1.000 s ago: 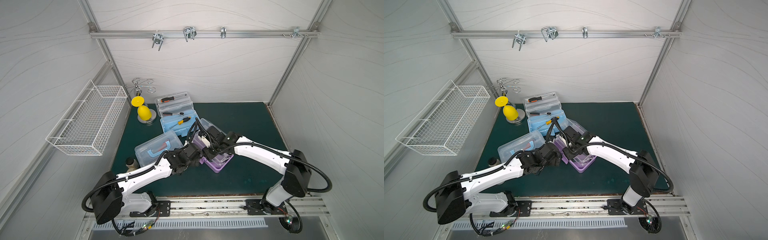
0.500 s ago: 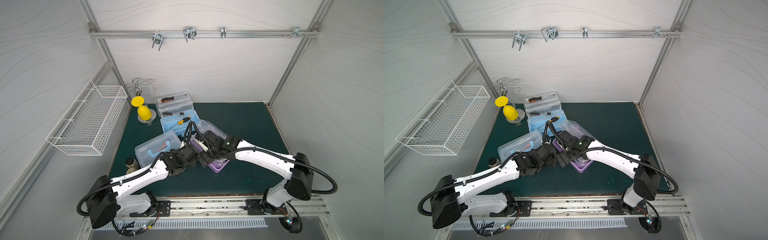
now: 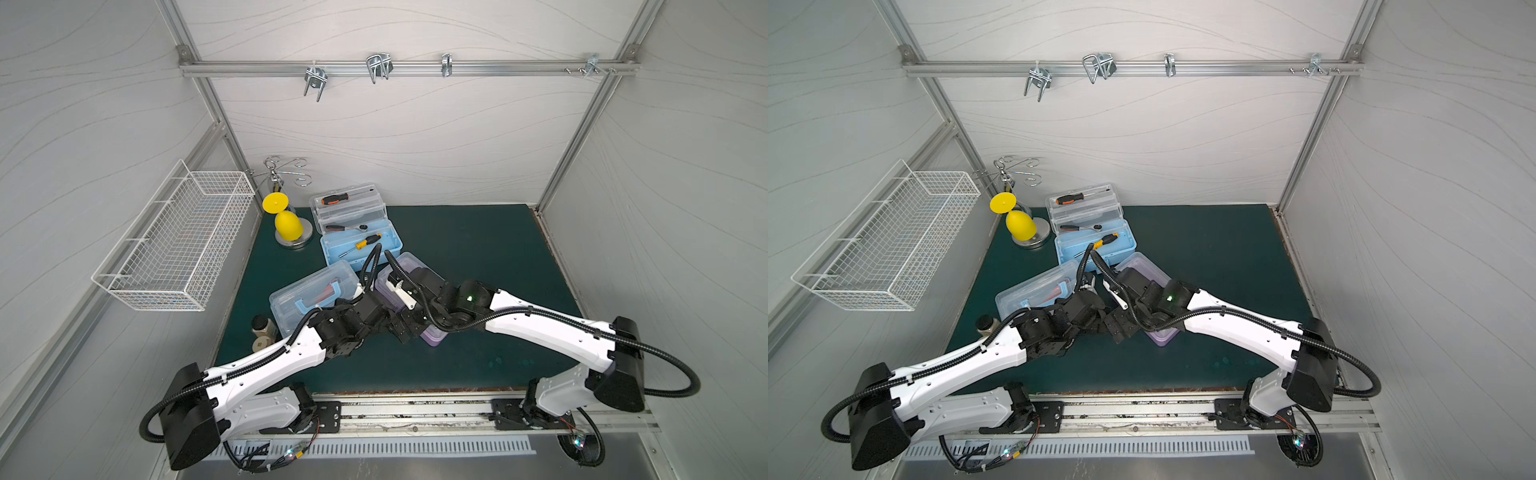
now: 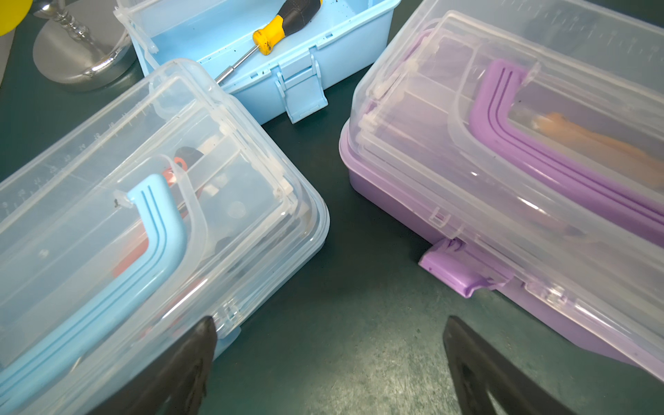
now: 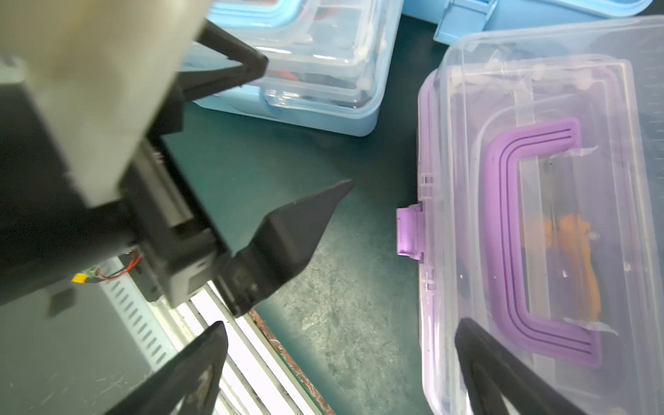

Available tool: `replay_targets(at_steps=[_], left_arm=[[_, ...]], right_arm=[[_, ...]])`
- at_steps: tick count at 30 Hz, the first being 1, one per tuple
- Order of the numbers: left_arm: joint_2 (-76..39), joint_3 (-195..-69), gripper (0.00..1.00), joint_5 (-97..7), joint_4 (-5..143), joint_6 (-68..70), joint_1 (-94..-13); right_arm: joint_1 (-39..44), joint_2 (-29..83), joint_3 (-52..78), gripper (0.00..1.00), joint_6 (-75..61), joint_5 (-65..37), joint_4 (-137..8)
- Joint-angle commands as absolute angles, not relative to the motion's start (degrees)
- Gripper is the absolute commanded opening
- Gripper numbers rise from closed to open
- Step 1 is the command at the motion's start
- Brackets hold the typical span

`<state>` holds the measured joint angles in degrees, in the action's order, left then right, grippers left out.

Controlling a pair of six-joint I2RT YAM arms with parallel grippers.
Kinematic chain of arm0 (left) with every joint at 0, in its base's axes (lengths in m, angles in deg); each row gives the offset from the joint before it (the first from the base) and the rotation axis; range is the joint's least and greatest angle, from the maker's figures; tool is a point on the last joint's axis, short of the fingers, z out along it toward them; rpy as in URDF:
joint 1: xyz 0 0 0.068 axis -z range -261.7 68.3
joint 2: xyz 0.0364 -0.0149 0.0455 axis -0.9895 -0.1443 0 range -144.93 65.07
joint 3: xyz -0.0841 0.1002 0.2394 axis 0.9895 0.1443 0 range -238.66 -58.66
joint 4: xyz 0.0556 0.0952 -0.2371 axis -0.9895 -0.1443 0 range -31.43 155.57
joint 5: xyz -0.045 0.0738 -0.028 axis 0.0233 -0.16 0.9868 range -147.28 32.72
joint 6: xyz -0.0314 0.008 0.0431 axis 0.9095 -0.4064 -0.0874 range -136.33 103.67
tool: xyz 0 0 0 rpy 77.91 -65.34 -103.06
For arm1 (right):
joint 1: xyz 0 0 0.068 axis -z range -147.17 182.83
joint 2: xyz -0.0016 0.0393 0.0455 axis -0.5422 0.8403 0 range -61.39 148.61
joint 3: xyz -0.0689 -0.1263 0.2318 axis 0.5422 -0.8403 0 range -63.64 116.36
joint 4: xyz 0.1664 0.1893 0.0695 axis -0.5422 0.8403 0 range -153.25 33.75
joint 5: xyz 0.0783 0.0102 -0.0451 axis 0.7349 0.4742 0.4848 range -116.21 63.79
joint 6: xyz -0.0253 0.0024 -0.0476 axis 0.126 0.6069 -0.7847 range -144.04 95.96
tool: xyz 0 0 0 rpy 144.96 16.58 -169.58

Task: Close toolboxes
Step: Close the toolbox lid, then move the toolbox to the center of the board.

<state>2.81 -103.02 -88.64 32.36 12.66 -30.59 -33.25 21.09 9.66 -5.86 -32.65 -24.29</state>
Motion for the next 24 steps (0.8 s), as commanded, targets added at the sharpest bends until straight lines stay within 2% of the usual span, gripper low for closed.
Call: replay_targets(at_steps=[1,6,10,16,24], left_arm=[[4.0,-103.8,0.99,-90.5,32.2,12.2,-30.4],[2.0,-107.5,1.00,-87.9,32.3,8.2,-32.4],[-2.6,-112.8,0.99,-85.0,32.2,3.5,-35.1],[-10.5,-120.6,0.99,-79.9,33.1,-1.8,-40.0],[-20.3,-129.6,0.99,-71.1,36.5,-5.3,-45.6]], right_arm=[[-33.8,16.4,5.7,0.99,-1.3,-36.9,-25.0],[-33.8,8.4,-1.8,0.99,8.2,-47.3,-20.7],[-33.9,2.9,-5.9,0.99,17.2,-51.6,-13.6],[-33.8,-3.4,-13.0,0.99,22.3,-50.9,-12.3],[-31.0,-8.7,-21.6,0.99,24.0,-46.7,-19.7]])
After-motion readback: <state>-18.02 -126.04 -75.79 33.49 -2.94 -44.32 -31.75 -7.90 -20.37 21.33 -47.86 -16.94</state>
